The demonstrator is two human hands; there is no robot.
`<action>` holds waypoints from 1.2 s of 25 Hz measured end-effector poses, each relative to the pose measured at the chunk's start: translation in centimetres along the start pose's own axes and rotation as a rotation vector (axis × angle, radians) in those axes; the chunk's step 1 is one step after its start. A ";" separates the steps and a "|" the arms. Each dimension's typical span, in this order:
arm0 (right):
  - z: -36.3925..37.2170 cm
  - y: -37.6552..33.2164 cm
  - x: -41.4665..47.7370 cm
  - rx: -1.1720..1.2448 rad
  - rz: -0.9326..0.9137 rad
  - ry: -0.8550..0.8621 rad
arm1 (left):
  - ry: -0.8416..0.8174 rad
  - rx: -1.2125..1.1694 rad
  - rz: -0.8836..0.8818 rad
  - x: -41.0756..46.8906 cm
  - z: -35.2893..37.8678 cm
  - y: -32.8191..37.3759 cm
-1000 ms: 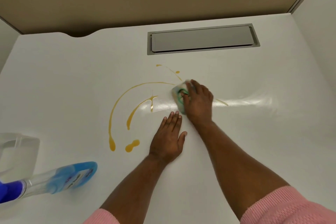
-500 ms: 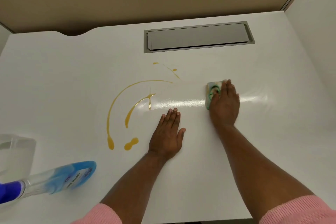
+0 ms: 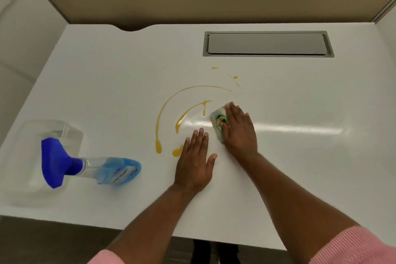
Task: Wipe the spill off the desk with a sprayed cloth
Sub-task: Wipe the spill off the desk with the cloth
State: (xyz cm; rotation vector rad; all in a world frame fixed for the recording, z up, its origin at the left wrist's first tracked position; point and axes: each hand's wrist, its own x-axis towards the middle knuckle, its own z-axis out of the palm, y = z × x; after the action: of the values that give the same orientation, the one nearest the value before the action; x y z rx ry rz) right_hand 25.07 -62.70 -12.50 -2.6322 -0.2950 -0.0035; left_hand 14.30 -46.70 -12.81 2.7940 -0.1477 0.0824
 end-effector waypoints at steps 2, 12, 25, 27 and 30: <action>0.7 -1.1 -0.8 -0.002 -0.024 -0.019 | -0.047 0.050 -0.093 -2.7 -0.6 -1.8; 3.2 -5.8 -4.1 0.002 -0.130 -0.088 | -0.095 0.087 -0.383 -8.6 -1.8 -4.2; 5.4 -10.7 -7.0 -0.024 -0.357 -0.231 | -0.099 0.107 -0.425 -8.9 -1.8 -4.6; 5.4 -10.6 -6.9 -0.037 -0.368 -0.233 | -0.099 0.103 -0.423 -8.9 -1.9 -4.6; 5.5 -10.7 -6.4 -0.053 -0.401 -0.233 | -0.096 0.112 -0.441 -8.9 -2.0 -4.4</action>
State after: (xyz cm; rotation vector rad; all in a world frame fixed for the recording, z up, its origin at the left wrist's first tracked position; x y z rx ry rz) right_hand 16.26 -52.23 -12.67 -2.5805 -0.9076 0.1645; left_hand 5.87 -41.04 -13.04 2.8696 0.4622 -0.1545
